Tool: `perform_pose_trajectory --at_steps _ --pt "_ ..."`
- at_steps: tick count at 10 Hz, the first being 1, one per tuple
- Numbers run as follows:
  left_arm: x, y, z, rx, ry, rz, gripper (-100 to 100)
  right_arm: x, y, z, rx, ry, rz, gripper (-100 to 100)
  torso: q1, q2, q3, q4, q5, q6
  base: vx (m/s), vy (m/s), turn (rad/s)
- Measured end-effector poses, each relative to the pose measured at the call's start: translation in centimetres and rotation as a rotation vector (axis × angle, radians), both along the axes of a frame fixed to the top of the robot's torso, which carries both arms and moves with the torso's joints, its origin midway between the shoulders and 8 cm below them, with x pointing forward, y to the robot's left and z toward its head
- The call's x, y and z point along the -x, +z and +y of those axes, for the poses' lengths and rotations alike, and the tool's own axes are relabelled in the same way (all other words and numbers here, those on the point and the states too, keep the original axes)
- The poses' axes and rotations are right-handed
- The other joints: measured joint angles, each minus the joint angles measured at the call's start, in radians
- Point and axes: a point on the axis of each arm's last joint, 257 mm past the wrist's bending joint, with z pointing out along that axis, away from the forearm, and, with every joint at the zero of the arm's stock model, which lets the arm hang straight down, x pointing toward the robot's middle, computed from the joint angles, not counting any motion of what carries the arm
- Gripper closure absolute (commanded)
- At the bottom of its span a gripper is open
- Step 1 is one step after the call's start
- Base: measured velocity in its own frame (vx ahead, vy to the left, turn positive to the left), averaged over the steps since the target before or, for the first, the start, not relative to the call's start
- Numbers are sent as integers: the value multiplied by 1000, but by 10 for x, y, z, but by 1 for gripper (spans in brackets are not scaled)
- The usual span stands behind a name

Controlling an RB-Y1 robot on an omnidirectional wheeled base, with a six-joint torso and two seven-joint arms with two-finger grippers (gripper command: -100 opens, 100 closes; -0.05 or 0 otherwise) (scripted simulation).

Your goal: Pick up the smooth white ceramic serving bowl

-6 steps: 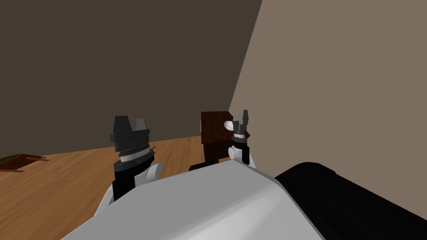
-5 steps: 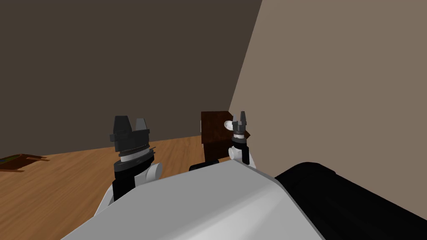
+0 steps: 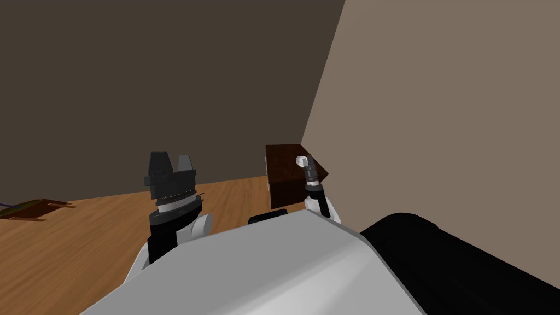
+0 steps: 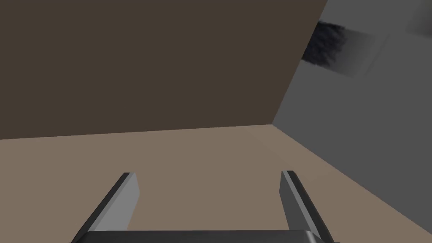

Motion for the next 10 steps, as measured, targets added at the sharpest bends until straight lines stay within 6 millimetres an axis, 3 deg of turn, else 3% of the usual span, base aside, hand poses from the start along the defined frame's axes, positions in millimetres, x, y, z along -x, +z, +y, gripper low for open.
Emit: perform_pose_trajectory --at_steps 6,10 --pt "0 0 0 0 0 0 0 -6 -76 -13 182 3 185 -100 -2 -3 -2 -1 0 0 -52 67 18" --pt "0 0 0 0 0 0 0 0 -130 -33 312 6 311 -100 -3 -4 -2 -1 0 0 -43 56 33"
